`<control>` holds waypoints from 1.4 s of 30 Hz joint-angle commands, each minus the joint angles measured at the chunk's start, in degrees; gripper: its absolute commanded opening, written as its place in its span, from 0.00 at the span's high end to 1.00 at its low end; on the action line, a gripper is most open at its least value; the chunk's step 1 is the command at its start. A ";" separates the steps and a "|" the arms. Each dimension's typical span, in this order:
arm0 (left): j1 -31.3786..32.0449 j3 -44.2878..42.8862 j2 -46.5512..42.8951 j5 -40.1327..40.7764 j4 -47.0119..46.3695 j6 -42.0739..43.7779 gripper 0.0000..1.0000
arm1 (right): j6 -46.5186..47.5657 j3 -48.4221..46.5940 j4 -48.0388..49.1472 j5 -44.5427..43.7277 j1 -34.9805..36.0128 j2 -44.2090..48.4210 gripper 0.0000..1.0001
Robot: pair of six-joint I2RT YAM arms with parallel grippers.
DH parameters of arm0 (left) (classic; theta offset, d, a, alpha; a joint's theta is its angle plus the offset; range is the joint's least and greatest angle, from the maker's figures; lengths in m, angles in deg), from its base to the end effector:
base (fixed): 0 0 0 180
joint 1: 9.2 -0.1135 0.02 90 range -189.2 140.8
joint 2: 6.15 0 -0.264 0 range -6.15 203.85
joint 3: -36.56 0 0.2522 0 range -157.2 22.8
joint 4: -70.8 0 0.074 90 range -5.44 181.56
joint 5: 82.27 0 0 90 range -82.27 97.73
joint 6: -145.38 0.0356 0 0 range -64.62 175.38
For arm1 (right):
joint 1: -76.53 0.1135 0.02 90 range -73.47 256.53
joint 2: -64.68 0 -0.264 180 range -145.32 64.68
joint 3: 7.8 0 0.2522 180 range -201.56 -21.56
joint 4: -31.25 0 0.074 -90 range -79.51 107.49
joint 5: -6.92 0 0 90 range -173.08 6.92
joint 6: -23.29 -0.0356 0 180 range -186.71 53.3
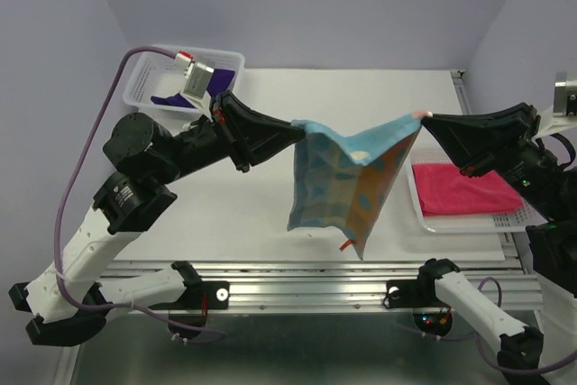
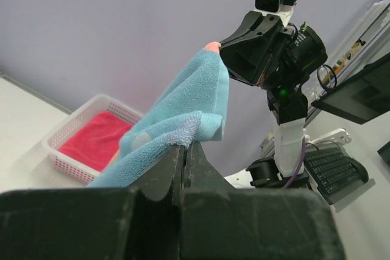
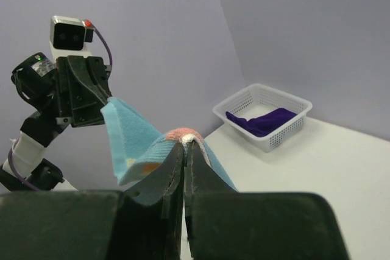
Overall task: Fold and stack the towels
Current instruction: Flatten out the crumpled towel
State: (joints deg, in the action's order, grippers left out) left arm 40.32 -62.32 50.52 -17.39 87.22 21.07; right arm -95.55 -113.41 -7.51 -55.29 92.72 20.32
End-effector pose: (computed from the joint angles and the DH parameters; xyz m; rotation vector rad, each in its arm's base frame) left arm 0.0907 -0.1295 0.5497 0.5977 1.1653 -1.5186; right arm 0.0434 0.0299 0.5595 -0.3103 1.2459 0.9651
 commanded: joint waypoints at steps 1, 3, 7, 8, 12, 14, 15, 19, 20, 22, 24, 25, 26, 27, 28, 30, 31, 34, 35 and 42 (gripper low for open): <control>0.32 2.23 -3.58 2.25 -2.39 -0.15 1.00 | -1.57 4.30 2.05 -0.71 -0.19 0.94 0.99; 0.32 4.34 -4.63 6.73 -2.30 0.38 1.00 | -1.31 6.67 2.49 -4.75 -0.19 1.12 0.99; 0.06 7.07 -3.93 18.76 -0.82 3.63 1.00 | -1.13 15.01 5.39 -10.38 -0.19 -0.19 0.99; -0.38 7.34 -3.32 20.88 0.15 4.50 1.00 | -1.39 15.04 6.00 -11.52 -0.19 -0.72 0.99; -7.66 12.24 1.06 17.59 -2.37 5.13 1.00 | -1.74 21.79 11.70 -17.49 -0.19 -4.76 0.99; -14.59 14.27 3.53 11.62 -5.10 3.72 1.00 | -1.74 22.94 13.47 -21.43 -0.19 -8.87 0.99; -21.76 15.33 6.85 7.94 -8.51 1.98 1.00 | -2.09 23.47 15.39 -22.42 -0.19 -10.29 0.99; -32.01 17.28 19.07 -6.68 -17.23 0.29 1.00 | -0.78 24.44 21.20 -25.59 -0.19 -19.25 0.99; -34.03 15.53 24.67 -9.39 -19.51 0.55 1.00 | 0.09 24.09 23.39 -26.55 -0.19 -23.28 0.99; -35.61 12.55 30.41 -11.68 -20.49 0.81 1.00 | 1.06 22.17 24.47 -27.43 -0.28 -27.93 0.99; -36.85 8.76 39.25 -14.24 -20.93 0.73 1.00 | 2.81 20.23 28.24 -29.89 -0.28 -32.70 0.99; -37.47 4.48 42.18 -16.51 -20.94 0.82 1.00 | 3.43 19.18 29.12 -30.25 -0.36 -36.90 0.99; -38.26 2.44 44.91 -17.32 -20.76 0.82 1.00 | 4.31 17.08 30.78 -31.12 -0.36 -39.38 0.99; -38.61 -1.76 50.07 -18.63 -20.07 1.25 1.00 | 5.45 16.01 31.14 -31.39 -0.54 -41.40 0.99; -38.79 -3.98 52.47 -18.82 -19.01 1.52 1.00 | 5.90 14.87 31.23 -31.57 -0.71 -43.34 0.99; -39.06 -9.07 58.00 -18.91 -16.38 2.48 1.00 | 6.86 11.44 30.88 -31.57 -1.07 -49.05 0.99; -39.06 -9.88 59.25 -18.65 -16.02 2.40 1.00 | 6.87 10.48 30.71 -31.40 -1.15 -52.29 0.99; -39.14 -11.38 61.89 -17.86 -16.19 2.49 1.00 | 6.25 8.36 30.35 -29.21 -2.12 -56.96 0.99; -39.15 -11.64 62.16 -17.51 -16.10 2.58 1.00 | 5.99 7.92 29.57 -28.85 -2.21 -57.94 0.99; -39.32 -3.07 57.26 -16.18 -16.45 2.40 1.00 | 4.85 10.81 22.54 -25.33 -2.39 -55.42 0.99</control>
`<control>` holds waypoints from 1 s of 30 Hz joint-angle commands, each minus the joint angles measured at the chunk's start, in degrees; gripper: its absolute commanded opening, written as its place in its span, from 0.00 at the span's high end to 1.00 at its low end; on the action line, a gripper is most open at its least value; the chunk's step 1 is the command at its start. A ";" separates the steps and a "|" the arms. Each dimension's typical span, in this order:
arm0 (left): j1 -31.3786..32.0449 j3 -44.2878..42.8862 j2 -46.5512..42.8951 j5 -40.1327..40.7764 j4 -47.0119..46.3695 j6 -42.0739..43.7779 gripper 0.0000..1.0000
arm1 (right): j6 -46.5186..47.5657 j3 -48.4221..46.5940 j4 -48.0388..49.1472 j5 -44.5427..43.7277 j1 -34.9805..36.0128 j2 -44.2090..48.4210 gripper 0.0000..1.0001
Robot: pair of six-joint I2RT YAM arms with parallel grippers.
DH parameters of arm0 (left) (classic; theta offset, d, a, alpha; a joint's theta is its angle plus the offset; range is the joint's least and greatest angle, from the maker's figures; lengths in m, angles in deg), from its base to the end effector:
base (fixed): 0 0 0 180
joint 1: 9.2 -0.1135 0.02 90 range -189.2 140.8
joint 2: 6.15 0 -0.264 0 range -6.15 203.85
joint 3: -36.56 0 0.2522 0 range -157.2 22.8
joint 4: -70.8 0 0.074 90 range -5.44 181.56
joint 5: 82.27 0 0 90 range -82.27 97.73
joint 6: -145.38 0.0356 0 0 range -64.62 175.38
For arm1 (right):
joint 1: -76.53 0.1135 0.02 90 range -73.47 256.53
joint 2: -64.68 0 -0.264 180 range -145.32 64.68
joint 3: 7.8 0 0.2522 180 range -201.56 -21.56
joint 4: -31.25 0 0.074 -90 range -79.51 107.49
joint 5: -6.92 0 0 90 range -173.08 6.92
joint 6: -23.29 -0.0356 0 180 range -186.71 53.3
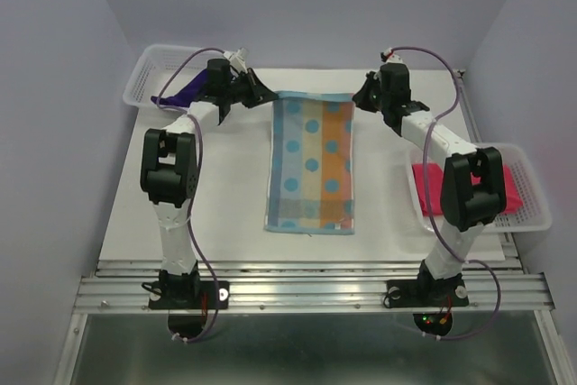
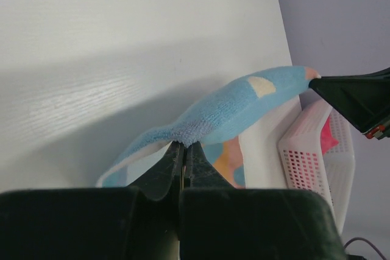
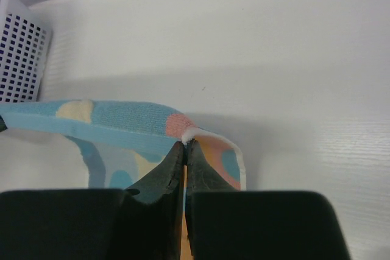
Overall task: Fold and stack the towels
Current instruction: Fold the towel
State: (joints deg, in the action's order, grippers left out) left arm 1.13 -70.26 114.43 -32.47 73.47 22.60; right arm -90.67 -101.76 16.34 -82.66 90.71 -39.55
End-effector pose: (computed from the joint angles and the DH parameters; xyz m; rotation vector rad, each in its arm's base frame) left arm 0.4842 -0.1116 0.2522 0.1388 1.9478 -1.1585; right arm 0.4190 0.1061 0.2778 0.1689 2.0298 0.4295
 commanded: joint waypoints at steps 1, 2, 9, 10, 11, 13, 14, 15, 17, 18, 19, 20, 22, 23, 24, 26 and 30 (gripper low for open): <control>-0.05 6.73 -7.97 -1.28 -3.32 0.61 1.00 | -0.11 2.13 -1.57 3.51 -0.38 5.60 0.99; 0.04 8.84 -9.46 -1.10 -3.84 0.35 1.00 | -0.38 3.81 -1.93 4.31 -0.38 6.92 0.99; 3.55 32.12 -26.32 2.23 -8.59 -3.70 1.00 | -6.26 22.60 -2.98 11.96 0.15 21.15 0.99; 4.08 36.67 -27.92 4.06 -8.77 -3.96 1.00 | -6.62 24.81 -2.72 12.92 1.02 22.73 0.99; 4.70 38.63 -29.50 5.04 -8.77 -4.40 1.00 | -6.97 26.66 -2.55 15.28 1.47 25.27 0.99; 5.75 43.73 -33.81 7.15 -8.68 -5.10 1.00 | -7.76 31.32 -2.98 16.01 3.40 28.01 0.99; 5.93 45.23 -34.96 7.59 -8.68 -5.45 1.00 | -7.94 32.38 -3.42 16.18 4.01 29.15 0.99; 6.28 46.64 -37.40 8.03 -8.51 -5.72 1.00 | -8.63 33.61 -4.12 15.75 4.63 31.78 0.99; 6.72 50.68 -39.62 9.79 -7.90 -6.16 1.00 | -9.43 36.60 -5.00 15.05 5.42 35.38 0.99; 6.98 51.65 -41.63 10.32 -7.37 -6.34 1.00 | -9.95 37.22 -5.70 14.43 5.51 36.45 0.99; 7.51 53.31 -42.69 11.02 -6.76 -6.25 1.00 | -10.31 38.10 -6.58 13.73 5.60 37.77 0.99; 7.86 54.11 -44.62 11.20 -5.97 -6.60 1.00 | -10.57 38.54 -8.50 12.68 5.51 39.78 0.99; 8.21 55.96 -46.56 11.81 -5.52 -6.95 1.00 | -11.10 39.51 -9.83 12.50 5.95 42.16 0.99; 8.65 56.49 -47.44 12.08 -5.17 -6.95 1.00 | -11.45 40.99 -10.19 12.75 6.13 43.31 0.99; 8.74 57.02 -49.19 13.04 -3.43 -7.04 1.00 | -11.37 41.70 -11.23 13.54 6.30 45.75 0.99; 9.36 57.81 -50.87 13.75 -2.01 -7.04 1.00 | -11.89 42.93 -12.64 13.29 6.39 48.05 0.99; 10.15 59.65 -54.56 15.94 3.60 -5.81 1.00 | -11.98 44.43 -15.19 14.33 6.48 51.05 0.99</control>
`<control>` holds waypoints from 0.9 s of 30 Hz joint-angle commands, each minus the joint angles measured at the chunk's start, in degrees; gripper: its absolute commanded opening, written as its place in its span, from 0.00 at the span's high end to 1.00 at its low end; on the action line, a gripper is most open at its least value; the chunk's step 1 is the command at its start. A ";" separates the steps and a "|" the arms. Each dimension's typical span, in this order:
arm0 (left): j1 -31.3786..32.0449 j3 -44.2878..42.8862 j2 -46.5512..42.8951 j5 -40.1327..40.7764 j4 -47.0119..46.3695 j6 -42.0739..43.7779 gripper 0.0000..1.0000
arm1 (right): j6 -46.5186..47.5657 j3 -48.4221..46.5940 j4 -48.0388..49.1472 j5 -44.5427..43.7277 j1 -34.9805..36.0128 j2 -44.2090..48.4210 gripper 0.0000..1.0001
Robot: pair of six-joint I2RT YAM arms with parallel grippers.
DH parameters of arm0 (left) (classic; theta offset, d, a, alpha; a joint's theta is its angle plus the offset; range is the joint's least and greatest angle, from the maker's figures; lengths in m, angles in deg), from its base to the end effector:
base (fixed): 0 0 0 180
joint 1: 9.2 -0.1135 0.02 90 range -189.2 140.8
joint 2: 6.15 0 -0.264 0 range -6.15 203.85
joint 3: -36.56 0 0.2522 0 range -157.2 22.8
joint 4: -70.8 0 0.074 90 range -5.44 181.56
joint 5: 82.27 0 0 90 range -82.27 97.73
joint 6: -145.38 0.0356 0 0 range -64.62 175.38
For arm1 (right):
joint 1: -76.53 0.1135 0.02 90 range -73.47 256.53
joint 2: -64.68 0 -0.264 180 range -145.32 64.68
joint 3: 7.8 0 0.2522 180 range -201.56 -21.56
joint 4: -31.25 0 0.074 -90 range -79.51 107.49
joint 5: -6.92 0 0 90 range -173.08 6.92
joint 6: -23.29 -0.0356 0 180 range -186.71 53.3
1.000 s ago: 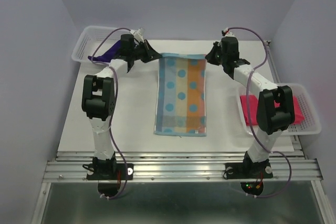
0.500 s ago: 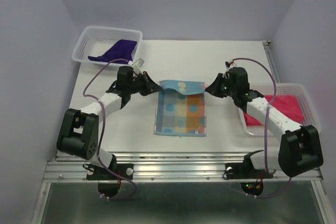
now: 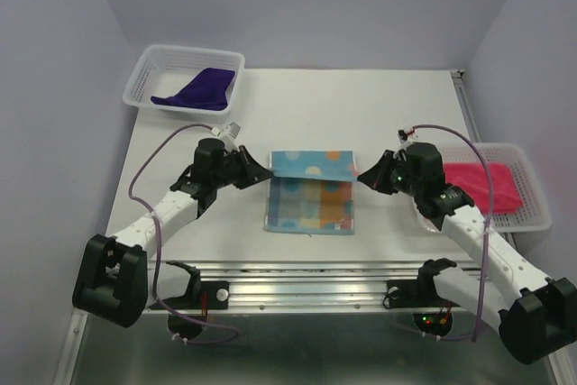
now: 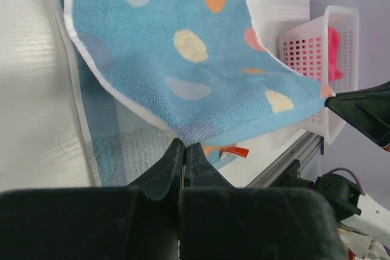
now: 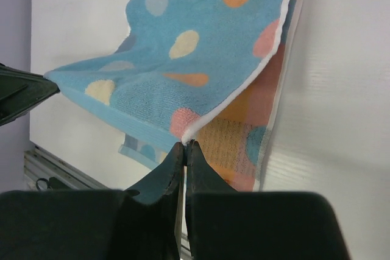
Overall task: Fold and stack the towels
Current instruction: Fold the towel
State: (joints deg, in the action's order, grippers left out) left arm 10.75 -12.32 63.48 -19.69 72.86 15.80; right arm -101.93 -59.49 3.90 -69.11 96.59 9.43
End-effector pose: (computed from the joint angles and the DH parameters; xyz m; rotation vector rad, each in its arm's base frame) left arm 0.2400 -0.1046 0.2307 -0.0224 2.1046 -1.1251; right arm 0.1984 0.0816 0.2590 0.1388 2.2013 0.8174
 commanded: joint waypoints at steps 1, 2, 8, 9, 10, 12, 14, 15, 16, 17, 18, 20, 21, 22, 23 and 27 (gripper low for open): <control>0.53 2.24 -4.14 3.60 5.02 1.07 1.00 | -0.81 2.77 -2.76 1.31 0.60 2.77 0.99; 0.71 2.76 -4.76 3.95 5.72 1.16 1.00 | -0.90 3.39 -2.76 1.84 0.60 2.77 0.99; 2.55 6.02 -8.97 7.46 9.16 -0.85 1.00 | -2.74 9.80 -2.68 4.30 0.86 5.06 0.99; 2.64 6.54 -9.50 7.99 9.16 -1.03 1.00 | -3.01 10.42 -2.50 4.91 0.86 5.14 0.99; 2.82 7.51 -10.03 8.26 9.24 -1.12 1.00 | -3.53 11.03 -2.50 5.01 1.04 5.32 0.99; 2.99 8.48 -9.43 8.43 9.42 -1.21 1.00 | -4.15 12.62 -1.98 5.97 1.21 5.06 0.99; 4.13 9.71 -8.55 9.22 9.07 -1.73 1.00 | -5.03 14.10 -1.45 6.15 1.65 4.71 0.99; 4.49 10.32 -7.50 9.92 8.98 -1.82 1.00 | -5.47 14.64 -1.27 6.50 2.00 4.10 0.99; 5.01 10.76 -6.96 10.10 8.89 -2.35 1.00 | -5.82 15.60 -1.10 6.33 2.18 3.66 0.99; 5.19 11.12 -6.61 10.28 8.63 -2.53 1.00 | -6.08 16.39 -1.09 6.33 2.36 3.13 0.99; 5.28 11.47 -5.82 10.37 8.28 -2.70 1.00 | -6.61 17.01 -0.31 6.24 2.53 2.69 0.99; 5.46 12.34 -5.12 10.98 7.93 -3.14 1.00 | -7.14 18.15 0.40 6.24 2.97 0.85 0.99; 5.54 12.70 -4.33 11.24 7.84 -3.32 1.00 | -7.49 18.77 0.57 5.72 3.23 0.23 0.99; 5.54 12.88 -3.97 11.07 7.92 -3.32 1.00 | -7.58 18.95 0.49 5.27 3.15 -0.56 0.99; 5.63 12.96 -3.62 10.98 7.84 -3.32 1.00 | -7.75 19.04 0.40 4.84 3.32 -1.52 0.99; 5.89 14.63 -1.87 10.02 7.93 -3.41 1.00 | -8.11 18.77 -0.13 3.42 3.41 -3.37 0.99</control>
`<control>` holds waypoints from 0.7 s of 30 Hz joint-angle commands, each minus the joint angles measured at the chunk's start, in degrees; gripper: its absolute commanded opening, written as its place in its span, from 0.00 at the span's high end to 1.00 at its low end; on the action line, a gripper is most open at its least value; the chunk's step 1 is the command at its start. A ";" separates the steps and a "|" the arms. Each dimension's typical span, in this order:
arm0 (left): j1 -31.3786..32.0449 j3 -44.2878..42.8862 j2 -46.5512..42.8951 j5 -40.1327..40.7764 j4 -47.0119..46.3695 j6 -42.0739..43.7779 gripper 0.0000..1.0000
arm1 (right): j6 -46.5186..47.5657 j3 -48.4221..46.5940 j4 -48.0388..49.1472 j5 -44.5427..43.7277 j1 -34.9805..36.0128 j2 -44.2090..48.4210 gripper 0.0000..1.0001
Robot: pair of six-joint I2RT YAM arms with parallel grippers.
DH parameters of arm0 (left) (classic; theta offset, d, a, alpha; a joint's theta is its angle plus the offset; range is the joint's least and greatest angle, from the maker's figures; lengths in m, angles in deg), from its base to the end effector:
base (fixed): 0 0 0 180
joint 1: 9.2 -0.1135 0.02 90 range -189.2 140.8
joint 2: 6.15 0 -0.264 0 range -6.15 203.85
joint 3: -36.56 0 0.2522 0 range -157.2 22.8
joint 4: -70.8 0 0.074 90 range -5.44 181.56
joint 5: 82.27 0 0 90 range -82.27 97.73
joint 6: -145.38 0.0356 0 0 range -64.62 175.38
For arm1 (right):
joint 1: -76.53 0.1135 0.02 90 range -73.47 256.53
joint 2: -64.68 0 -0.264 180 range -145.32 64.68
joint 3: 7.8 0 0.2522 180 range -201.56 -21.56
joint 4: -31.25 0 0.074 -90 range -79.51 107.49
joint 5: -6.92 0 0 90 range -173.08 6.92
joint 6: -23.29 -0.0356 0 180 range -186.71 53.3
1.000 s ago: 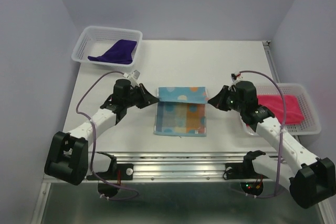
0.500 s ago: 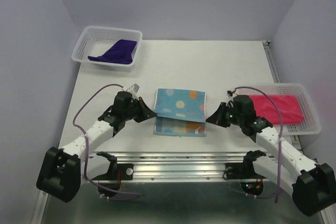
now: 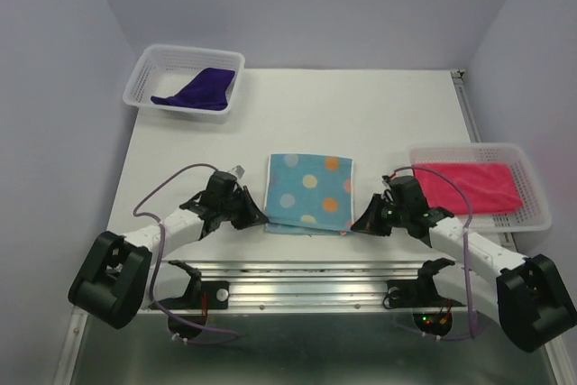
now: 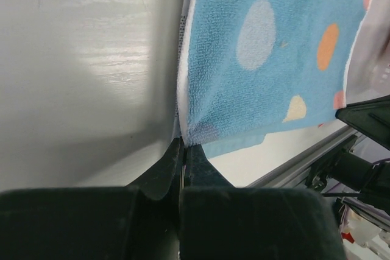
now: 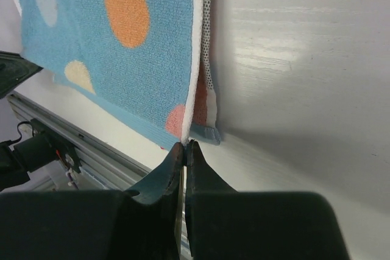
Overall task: Fold and stack the towels
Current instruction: Fold the towel
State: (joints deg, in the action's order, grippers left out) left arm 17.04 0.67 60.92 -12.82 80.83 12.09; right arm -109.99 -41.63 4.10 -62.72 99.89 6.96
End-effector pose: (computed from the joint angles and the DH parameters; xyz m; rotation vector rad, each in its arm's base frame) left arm 0.1861 -0.1057 0.1554 -0.1641 2.4538 -0.9988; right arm 0.1577 0.0816 0.1511 0.2890 2.6075 0.9016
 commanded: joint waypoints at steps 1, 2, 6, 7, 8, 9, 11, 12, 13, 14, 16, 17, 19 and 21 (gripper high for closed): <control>-0.31 2.00 1.39 2.46 -0.49 0.05 1.00 | -0.04 0.83 -0.32 -3.39 0.20 -1.08 0.97; -0.31 1.92 1.75 2.36 -0.49 0.05 1.00 | -0.04 0.74 -0.41 -3.66 0.20 -1.43 0.95; -0.05 0.16 2.46 2.71 1.43 0.31 0.91 | 0.48 0.21 -0.06 -2.97 0.38 -3.28 0.74; 0.04 -0.36 2.02 3.24 2.22 0.31 0.85 | 1.01 -0.14 -0.32 -2.70 0.38 -3.54 0.70; 0.21 -1.59 1.58 3.76 3.10 0.31 0.76 | 1.36 -0.49 -0.85 -2.69 0.38 -3.81 0.67; 0.39 -2.38 1.14 4.29 3.63 0.83 0.57 | 1.80 -1.80 -2.16 -2.95 0.46 -3.90 0.63; 0.74 -4.93 -0.70 6.49 8.46 1.54 0.45 | 3.47 -3.21 -3.57 -4.36 0.46 -3.64 0.51; 1.09 -5.64 -2.02 7.19 10.91 1.63 0.29 | 4.00 -5.56 -5.05 -5.41 0.46 -3.37 0.43; 1.44 -7.21 -2.72 8.50 11.72 1.80 0.19 | 5.13 -6.81 -5.68 -5.94 0.38 -2.85 0.38; 1.97 -8.36 -4.21 9.73 12.51 2.06 0.02 | 6.01 -9.26 -5.95 -6.90 0.46 -2.41 0.28; 2.06 -8.89 -5.19 12.18 12.43 2.07 0.01 | 7.59 -10.94 -3.94 -7.79 0.46 -1.44 0.09; 2.06 -10.72 -5.28 13.77 12.43 2.07 0.01 | 8.04 -11.73 -2.80 -8.66 0.46 -1.35 0.01; 2.06 -13.45 -3.89 16.15 11.47 4.33 0.01 | 9.79 -13.84 -0.42 -11.03 0.46 -3.01 0.00; 2.06 -17.23 -1.51 19.32 9.45 6.01 0.01 | 11.20 -18.14 0.38 -12.53 0.55 -6.16 0.00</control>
State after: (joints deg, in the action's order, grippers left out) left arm 18.88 -10.13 57.82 -0.74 92.20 14.27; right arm -103.24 -52.39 0.99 -70.16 100.21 3.90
